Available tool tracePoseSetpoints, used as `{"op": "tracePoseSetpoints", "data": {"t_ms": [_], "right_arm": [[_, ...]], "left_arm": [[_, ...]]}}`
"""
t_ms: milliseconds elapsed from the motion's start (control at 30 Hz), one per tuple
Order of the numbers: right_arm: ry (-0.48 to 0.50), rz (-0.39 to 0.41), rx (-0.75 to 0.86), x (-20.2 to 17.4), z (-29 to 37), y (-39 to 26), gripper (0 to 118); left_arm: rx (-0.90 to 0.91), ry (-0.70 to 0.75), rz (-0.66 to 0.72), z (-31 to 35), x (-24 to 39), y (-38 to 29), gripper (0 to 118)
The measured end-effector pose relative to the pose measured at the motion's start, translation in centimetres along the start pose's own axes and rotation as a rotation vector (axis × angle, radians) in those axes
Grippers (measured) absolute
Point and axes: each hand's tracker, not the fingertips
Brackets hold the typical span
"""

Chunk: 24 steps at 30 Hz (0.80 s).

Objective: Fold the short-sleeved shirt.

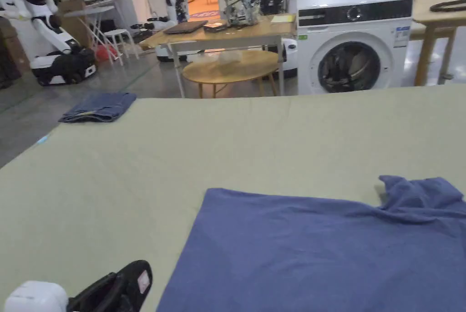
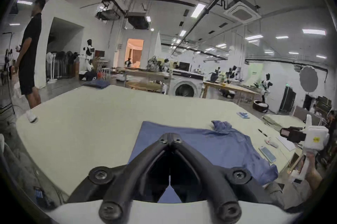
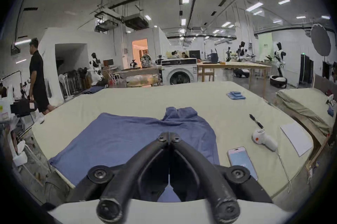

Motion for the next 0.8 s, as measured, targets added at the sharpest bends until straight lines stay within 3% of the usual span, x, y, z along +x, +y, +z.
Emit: {"op": "tracePoseSetpoints", "data": {"t_ms": [33, 67, 167, 367, 433, 467, 533, 633, 667, 700, 767, 800], "right_arm": [[0.011, -0.004, -0.011, 0.1, 0.0, -0.3, 0], [0.019, -0.011, -0.023, 0.3, 0.0, -0.8, 0], [0.022, -0.027, -0.087, 0.5, -0.8, -1.8, 0], [0.038, -0.083, -0.157, 0.7, -1.6, -3.8, 0], [0.034, -0.076, -0.165, 0.8, -1.5, -3.9, 0], [0.031, -0.072, -0.169, 1.0, -1.5, -3.9, 0], [0.023, -0.069, -0.171, 0.8, -1.3, -3.6, 0], [-0.011, -0.086, -0.173, 1.3, -0.8, -3.5, 0], [-0.019, -0.102, -0.170, 1.6, -0.6, -3.6, 0], [-0.025, -0.113, -0.175, 1.9, -0.5, -3.8, 0], [-0.060, -0.116, -0.190, 2.4, 0.0, -4.1, 1], [-0.101, -0.112, -0.197, 2.8, 0.3, -4.4, 17]], "left_arm": [[-0.071, -0.020, -0.022, 0.2, -1.4, -0.5, 53], [-0.122, 0.017, -0.031, 0.4, -2.8, -1.1, 55], [-0.248, 0.142, -0.142, 0.8, -5.4, -3.9, 55], [-0.464, 0.142, -0.052, -1.9, -10.9, -11.8, 55], [-0.532, 0.135, -0.055, -2.7, -10.0, -13.8, 54], [-0.561, 0.140, -0.061, -3.6, -10.3, -14.4, 48], [-0.520, 0.174, -0.092, -3.8, -9.4, -15.1, 8], [-0.555, 0.210, -0.161, -4.6, -8.4, -14.5, 0], [-0.560, 0.155, -0.134, -4.5, -7.7, -14.9, 0], [-0.566, 0.220, -0.174, -4.7, -7.4, -14.9, 0], [-0.609, 0.182, -0.189, -5.6, -6.8, -15.1, 0], [-0.607, 0.189, -0.186, -5.6, -7.1, -15.5, 0]]}}
